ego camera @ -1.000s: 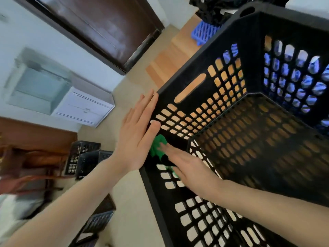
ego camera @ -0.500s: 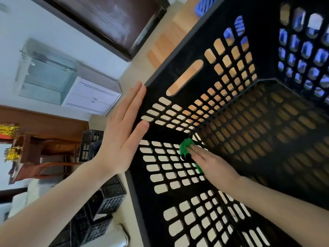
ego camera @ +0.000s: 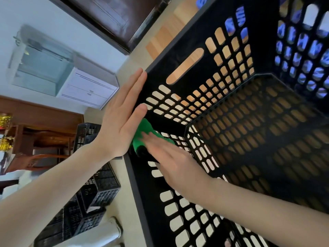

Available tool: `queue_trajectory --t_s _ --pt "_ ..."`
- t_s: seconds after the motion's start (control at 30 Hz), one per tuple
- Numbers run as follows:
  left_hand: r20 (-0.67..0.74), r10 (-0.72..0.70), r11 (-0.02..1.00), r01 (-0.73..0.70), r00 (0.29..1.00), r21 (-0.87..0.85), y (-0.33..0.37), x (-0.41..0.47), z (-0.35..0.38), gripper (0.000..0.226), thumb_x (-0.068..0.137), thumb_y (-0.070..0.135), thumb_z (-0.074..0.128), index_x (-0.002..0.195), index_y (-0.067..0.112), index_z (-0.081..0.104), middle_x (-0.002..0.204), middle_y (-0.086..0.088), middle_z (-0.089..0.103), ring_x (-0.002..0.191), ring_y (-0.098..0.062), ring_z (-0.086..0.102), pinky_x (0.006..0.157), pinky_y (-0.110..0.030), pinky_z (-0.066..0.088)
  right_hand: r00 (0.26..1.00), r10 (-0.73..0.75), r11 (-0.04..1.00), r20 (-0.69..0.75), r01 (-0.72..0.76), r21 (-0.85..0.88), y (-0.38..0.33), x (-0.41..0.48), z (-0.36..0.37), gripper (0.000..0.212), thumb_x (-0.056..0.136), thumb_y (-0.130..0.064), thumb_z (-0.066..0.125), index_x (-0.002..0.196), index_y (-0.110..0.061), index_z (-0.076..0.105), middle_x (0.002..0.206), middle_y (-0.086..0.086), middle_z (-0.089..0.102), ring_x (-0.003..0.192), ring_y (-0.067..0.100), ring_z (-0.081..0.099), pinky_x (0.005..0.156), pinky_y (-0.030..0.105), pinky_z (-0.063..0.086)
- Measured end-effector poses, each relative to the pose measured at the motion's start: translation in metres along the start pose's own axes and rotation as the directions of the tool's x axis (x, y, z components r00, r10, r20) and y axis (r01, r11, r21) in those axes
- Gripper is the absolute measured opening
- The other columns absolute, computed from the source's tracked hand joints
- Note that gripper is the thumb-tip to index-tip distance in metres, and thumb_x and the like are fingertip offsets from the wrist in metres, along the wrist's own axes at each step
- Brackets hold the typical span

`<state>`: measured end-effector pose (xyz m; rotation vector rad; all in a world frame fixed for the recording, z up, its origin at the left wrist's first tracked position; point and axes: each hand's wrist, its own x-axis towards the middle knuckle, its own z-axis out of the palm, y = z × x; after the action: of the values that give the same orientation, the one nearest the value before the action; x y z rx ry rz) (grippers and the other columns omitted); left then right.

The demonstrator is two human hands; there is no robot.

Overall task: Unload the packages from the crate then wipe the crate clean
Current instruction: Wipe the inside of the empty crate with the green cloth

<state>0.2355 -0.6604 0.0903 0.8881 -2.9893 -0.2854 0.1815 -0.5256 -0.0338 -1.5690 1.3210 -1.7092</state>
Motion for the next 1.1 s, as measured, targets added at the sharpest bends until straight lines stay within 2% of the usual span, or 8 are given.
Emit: queue_trajectory --t_s 0.1,0.2,0.33,0.4,0.53,0.7,0.87,1.1 --pt "-0.01 -0.009 1.0 0.009 1.0 0.0 -0.001 0.0 0.0 0.057 0.101 0.034 0.03 0.154 0.016 0.022 0.162 0.005 0.018 0.149 -0.007 0.014 0.121 -0.035 0.015 0.992 0.003 0.994 0.129 0.011 -0.106 0.034 -0.019 -0.002 0.071 0.084 0.022 0.044 0.147 -0.007 0.031 0.155 0.011 0.029 0.145 0.023 0.022 0.116 0.041 0.028" --pt "-0.004 -0.013 1.0 0.013 1.0 -0.011 0.0 0.0 0.0 0.057 0.1 0.033 0.031 0.154 0.018 0.022 0.162 0.005 0.018 0.148 -0.006 0.014 0.121 -0.033 0.014 0.983 0.031 0.967 0.181 0.016 -0.254 0.062 -0.03 -0.002 0.073 0.077 0.021 0.045 0.145 -0.005 0.034 0.151 0.014 0.033 0.142 0.027 0.03 0.115 0.04 0.03" --pt "0.008 -0.027 0.999 0.027 1.0 -0.018 0.001 0.0 0.0 0.058 0.1 0.036 0.03 0.155 0.021 0.02 0.162 0.008 0.016 0.148 -0.004 0.012 0.121 -0.033 0.013 0.901 0.323 0.871 0.291 -0.163 -0.463 0.093 -0.058 -0.01 0.071 0.083 0.014 0.051 0.147 -0.008 0.031 0.154 0.013 0.028 0.142 0.024 0.029 0.117 0.035 0.016" --pt "0.01 -0.029 0.999 0.029 1.0 -0.018 0.001 0.0 0.0 0.058 0.1 0.037 0.03 0.155 0.022 0.02 0.162 0.009 0.016 0.148 -0.004 0.012 0.121 -0.033 0.013 0.841 0.443 0.852 0.312 -0.287 -0.437 0.096 -0.064 -0.015 0.07 0.087 0.013 0.048 0.149 -0.012 0.026 0.156 0.009 0.026 0.144 0.021 0.026 0.114 0.026 0.009" --pt "0.012 -0.037 0.999 0.037 0.999 -0.02 0.002 0.001 -0.001 0.059 0.099 0.039 0.03 0.155 0.022 0.02 0.162 0.008 0.016 0.148 -0.003 0.013 0.12 -0.029 0.013 0.859 0.476 0.877 0.189 -0.45 -0.166 0.059 -0.042 -0.012 0.061 0.091 0.009 0.049 0.145 -0.017 0.037 0.142 0.005 0.048 0.127 0.019 0.05 0.11 0.027 0.034" --pt "0.006 -0.017 1.0 0.017 1.0 -0.012 0.001 0.001 0.0 0.059 0.099 0.039 0.03 0.155 0.02 0.021 0.162 0.007 0.018 0.148 -0.004 0.012 0.121 -0.029 0.013 0.965 0.259 0.96 0.036 -0.261 0.103 -0.008 -0.026 -0.011 0.059 0.09 0.011 0.045 0.143 -0.013 0.04 0.14 0.007 0.05 0.132 0.015 0.045 0.113 0.027 0.032" --pt "0.004 -0.024 1.0 0.024 1.0 -0.012 -0.001 0.001 0.0 0.059 0.099 0.038 0.031 0.155 0.021 0.021 0.162 0.008 0.017 0.148 -0.006 0.013 0.121 -0.04 0.016 0.993 -0.033 0.999 0.115 0.034 -0.003 -0.007 -0.033 -0.009 0.071 0.083 0.024 0.043 0.147 -0.006 0.031 0.154 0.012 0.031 0.144 0.022 0.025 0.114 0.039 0.031" --pt "0.006 -0.045 0.999 0.045 0.999 -0.009 0.001 0.0 -0.001 0.059 0.099 0.037 0.031 0.155 0.024 0.019 0.162 0.011 0.016 0.147 -0.002 0.013 0.119 -0.032 0.015 0.939 0.205 0.925 0.277 -0.094 -0.368 0.071 -0.089 -0.012 0.076 0.076 0.019 0.058 0.144 -0.005 0.034 0.149 0.015 0.038 0.137 0.025 0.039 0.105 0.043 0.043"
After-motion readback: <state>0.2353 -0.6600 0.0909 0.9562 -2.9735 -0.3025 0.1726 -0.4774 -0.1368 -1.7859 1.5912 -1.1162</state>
